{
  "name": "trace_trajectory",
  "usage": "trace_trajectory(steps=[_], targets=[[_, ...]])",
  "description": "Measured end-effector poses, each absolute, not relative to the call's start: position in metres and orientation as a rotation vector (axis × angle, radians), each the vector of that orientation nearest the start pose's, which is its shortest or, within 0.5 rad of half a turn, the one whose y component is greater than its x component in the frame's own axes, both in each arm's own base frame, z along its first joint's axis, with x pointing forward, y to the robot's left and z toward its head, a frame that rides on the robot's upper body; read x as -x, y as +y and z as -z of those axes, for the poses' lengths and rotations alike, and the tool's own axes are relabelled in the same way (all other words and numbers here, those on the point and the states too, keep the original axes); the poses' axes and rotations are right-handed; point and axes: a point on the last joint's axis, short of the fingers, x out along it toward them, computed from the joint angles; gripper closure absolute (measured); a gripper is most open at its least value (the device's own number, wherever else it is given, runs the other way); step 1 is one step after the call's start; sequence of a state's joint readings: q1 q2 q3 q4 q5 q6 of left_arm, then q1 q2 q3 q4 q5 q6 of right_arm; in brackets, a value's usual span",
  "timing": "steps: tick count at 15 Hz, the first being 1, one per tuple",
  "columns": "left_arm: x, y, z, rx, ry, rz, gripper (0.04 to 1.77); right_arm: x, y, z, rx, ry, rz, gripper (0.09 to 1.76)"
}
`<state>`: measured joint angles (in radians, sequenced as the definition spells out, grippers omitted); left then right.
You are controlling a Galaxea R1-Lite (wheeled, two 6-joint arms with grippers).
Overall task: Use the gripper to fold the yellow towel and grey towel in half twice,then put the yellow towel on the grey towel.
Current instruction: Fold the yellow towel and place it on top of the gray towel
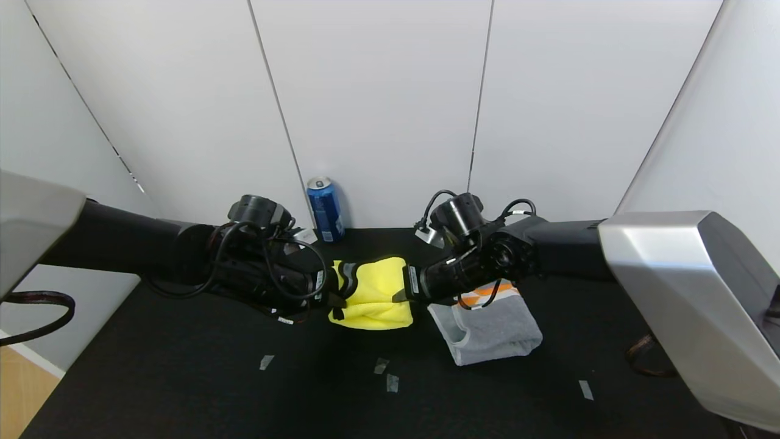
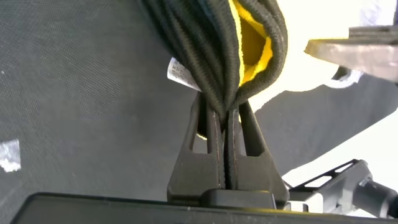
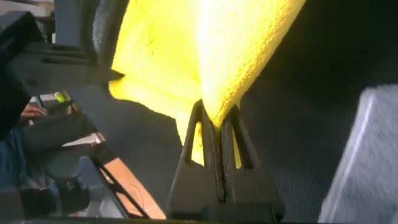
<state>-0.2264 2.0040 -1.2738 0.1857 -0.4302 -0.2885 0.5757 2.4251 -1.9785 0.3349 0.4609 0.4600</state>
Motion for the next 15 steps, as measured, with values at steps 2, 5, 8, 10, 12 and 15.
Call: trace_trajectory(steps=[2, 5, 8, 10, 12, 15], targets=[[-0.349, -0.098, -0.144, 0.334, 0.994, 0.479, 1.68, -0.401, 0.265, -0.131, -0.352, 1.022, -0.759, 1.73], [-0.339, -0.111, -0.158, 0.302, 0.975, 0.492, 1.68, -0.398, 0.248, -0.149, -0.363, 1.024, -0.731, 1.73], [-0.33, -0.132, -0.169, 0.267, 0.966, 0.499, 1.68, -0.395, 0.227, -0.162, -0.368, 1.033, -0.697, 1.73], [-0.324, -0.149, -0.175, 0.224, 0.966, 0.506, 1.68, -0.392, 0.213, -0.166, -0.366, 1.037, -0.676, 1.73], [-0.318, -0.17, -0.181, 0.18, 0.955, 0.518, 1.68, -0.389, 0.199, -0.17, -0.364, 1.037, -0.657, 1.73], [-0.313, -0.201, -0.185, 0.145, 0.938, 0.54, 1.68, -0.383, 0.18, -0.175, -0.362, 1.035, -0.627, 1.73]])
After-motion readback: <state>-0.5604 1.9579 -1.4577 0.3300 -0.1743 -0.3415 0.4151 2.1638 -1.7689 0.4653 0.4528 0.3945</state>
